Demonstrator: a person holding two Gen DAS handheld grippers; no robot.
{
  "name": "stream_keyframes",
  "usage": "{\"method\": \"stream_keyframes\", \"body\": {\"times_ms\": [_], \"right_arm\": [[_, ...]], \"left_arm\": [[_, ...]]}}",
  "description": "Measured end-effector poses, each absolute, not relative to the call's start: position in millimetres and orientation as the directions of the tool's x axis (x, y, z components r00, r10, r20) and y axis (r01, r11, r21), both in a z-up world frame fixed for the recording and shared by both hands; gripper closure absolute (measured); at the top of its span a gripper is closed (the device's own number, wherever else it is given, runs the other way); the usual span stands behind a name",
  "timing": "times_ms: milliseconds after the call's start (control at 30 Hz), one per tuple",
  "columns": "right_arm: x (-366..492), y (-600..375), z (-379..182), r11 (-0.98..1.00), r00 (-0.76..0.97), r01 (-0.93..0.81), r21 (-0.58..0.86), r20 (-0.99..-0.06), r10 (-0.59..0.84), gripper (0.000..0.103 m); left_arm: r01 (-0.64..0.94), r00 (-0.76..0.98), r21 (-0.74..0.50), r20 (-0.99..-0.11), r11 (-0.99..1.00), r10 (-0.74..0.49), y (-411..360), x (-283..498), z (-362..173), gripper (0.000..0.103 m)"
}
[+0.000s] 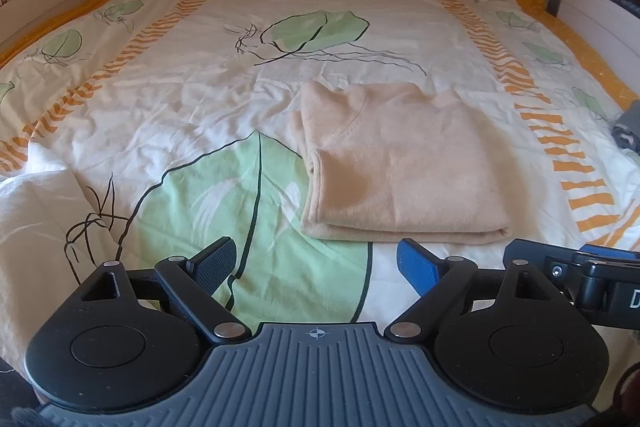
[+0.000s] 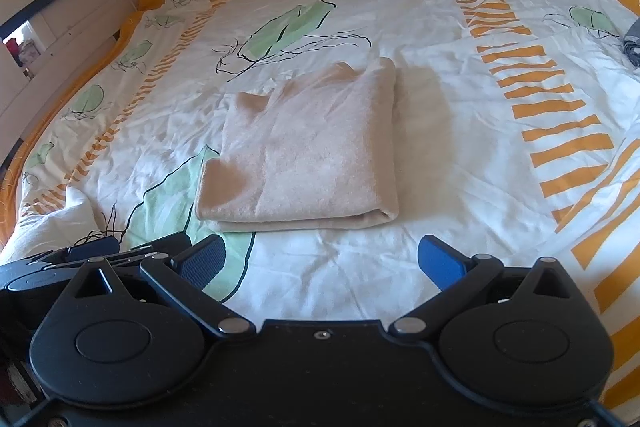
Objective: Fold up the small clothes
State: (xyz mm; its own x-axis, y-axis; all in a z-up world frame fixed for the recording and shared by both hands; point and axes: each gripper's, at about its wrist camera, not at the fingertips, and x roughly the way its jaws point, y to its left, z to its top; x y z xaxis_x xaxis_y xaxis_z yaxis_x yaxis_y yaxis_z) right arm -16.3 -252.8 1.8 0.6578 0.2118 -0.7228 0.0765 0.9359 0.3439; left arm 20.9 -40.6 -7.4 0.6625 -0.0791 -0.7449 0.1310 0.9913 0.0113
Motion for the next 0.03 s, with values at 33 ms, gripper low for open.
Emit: {"method": "stream_keyframes", "body": {"times_ms": [33], "right_arm": [[-16.3, -252.8, 1.5, 0.935, 0.657, 0.078, 0.345, -0.723, 0.212, 0.001]], "left_arm": [[0.133, 0.662, 0.011, -0.746, 0.991, -0.080, -40.7, 21.1, -7.6, 0.015]]}}
